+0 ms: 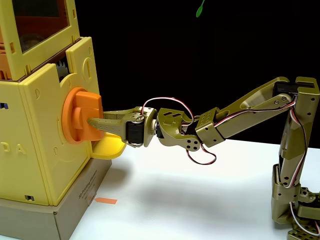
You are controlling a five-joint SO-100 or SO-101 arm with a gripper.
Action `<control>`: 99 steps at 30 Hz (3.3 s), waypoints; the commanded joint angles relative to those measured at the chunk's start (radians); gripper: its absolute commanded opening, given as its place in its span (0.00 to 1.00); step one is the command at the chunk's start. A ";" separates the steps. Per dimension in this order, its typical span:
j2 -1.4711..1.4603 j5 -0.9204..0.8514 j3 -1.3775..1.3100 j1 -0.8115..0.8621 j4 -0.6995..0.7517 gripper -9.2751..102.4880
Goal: Turn the button of vending machine.
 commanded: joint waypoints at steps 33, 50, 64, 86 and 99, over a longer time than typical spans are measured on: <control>0.071 3.033 -0.083 0.072 0.209 0.07; 0.103 3.004 -0.080 0.048 0.216 0.07; 0.222 3.135 0.078 -0.037 0.186 0.35; 1.161 1.991 0.365 0.020 0.997 0.34; 1.539 1.197 0.261 0.029 1.262 0.41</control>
